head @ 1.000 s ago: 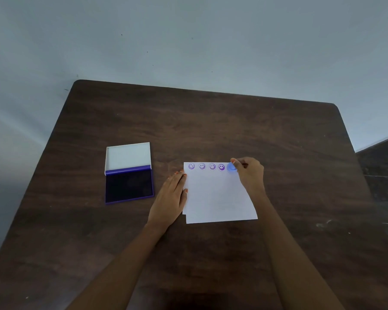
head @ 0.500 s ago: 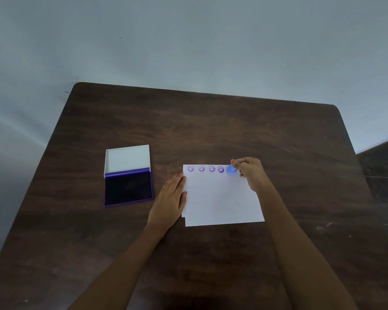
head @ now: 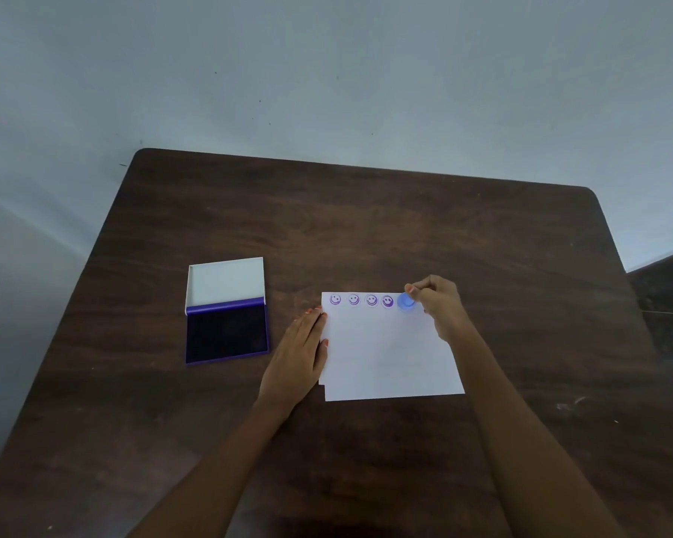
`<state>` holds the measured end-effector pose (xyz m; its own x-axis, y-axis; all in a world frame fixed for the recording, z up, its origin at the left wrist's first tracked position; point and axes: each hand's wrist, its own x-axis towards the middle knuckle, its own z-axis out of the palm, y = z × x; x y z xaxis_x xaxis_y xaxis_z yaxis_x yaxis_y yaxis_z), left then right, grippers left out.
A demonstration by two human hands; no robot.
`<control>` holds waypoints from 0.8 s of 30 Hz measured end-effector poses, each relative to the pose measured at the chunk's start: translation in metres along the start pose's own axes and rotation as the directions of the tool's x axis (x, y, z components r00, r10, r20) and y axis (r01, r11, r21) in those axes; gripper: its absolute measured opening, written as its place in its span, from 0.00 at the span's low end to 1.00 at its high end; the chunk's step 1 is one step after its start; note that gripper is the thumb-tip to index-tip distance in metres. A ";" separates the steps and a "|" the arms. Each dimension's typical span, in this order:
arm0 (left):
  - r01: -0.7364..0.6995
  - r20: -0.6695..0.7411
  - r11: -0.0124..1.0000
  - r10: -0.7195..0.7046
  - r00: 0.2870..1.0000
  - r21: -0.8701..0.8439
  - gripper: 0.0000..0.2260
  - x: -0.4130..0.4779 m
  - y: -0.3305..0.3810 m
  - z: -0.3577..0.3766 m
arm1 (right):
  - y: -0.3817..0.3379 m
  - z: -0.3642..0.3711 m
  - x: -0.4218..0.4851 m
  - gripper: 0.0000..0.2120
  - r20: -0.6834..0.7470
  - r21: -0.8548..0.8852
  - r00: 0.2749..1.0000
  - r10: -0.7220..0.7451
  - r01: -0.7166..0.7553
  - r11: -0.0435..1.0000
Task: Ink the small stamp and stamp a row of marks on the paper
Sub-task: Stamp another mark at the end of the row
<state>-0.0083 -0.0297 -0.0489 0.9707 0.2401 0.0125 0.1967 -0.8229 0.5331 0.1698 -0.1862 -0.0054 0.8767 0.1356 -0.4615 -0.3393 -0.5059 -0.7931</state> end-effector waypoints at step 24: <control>0.014 -0.002 1.000 -0.014 1.000 -0.003 0.19 -0.001 -0.001 0.000 | 0.011 -0.050 -0.032 0.10 -0.121 0.564 0.991 0.064 0.015 0.826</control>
<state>-0.0097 -0.0290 -0.0497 0.9674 0.2531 0.0070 0.2102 -0.8180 0.5355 0.1549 -0.2384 0.0208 0.8879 -0.0015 -0.4600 -0.4590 0.0644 -0.8861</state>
